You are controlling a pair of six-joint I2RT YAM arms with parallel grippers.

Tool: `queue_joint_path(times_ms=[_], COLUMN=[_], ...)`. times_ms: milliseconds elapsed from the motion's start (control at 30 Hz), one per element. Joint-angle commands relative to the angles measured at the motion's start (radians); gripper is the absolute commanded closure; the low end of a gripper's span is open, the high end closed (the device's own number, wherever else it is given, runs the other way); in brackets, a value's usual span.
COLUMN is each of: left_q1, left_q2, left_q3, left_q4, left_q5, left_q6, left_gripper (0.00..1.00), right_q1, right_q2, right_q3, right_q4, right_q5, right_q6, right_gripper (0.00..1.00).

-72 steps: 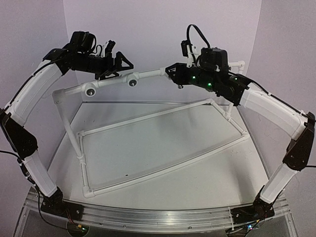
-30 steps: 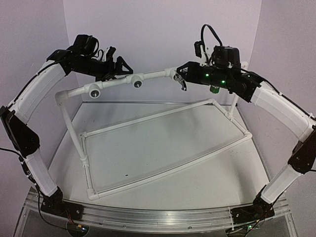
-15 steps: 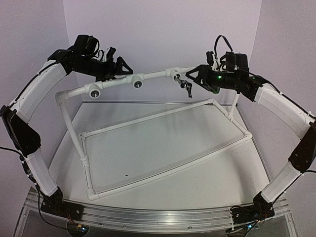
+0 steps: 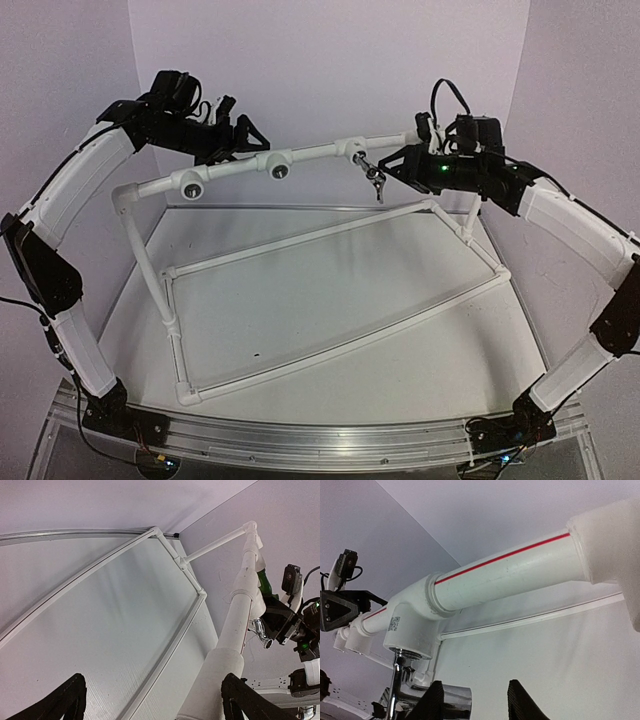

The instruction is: Install the water faucets

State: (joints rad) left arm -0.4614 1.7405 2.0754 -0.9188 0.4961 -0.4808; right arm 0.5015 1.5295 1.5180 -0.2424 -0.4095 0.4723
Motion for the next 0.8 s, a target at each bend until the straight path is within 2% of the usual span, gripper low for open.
queue_joint_path(times_ms=[0, 367, 767], left_q1=[0.004, 0.004, 0.004], left_q2=[0.0, -0.012, -0.013], left_q3=[0.014, -0.023, -0.029], left_q4=[0.004, 0.018, 0.021], left_q5=[0.013, 0.018, 0.018], left_q6=[-0.011, -0.016, -0.01], left_gripper=[0.07, 0.09, 0.09], right_q1=[-0.009, 0.014, 0.093], right_q2=[-0.033, 0.002, 0.006], right_q3=[-0.033, -0.056, -0.087], right_q4=[-0.005, 0.036, 0.15], right_q5=[0.09, 0.073, -0.014], right_q6=[-0.057, -0.087, -0.075], right_gripper=[0.64, 0.74, 0.77])
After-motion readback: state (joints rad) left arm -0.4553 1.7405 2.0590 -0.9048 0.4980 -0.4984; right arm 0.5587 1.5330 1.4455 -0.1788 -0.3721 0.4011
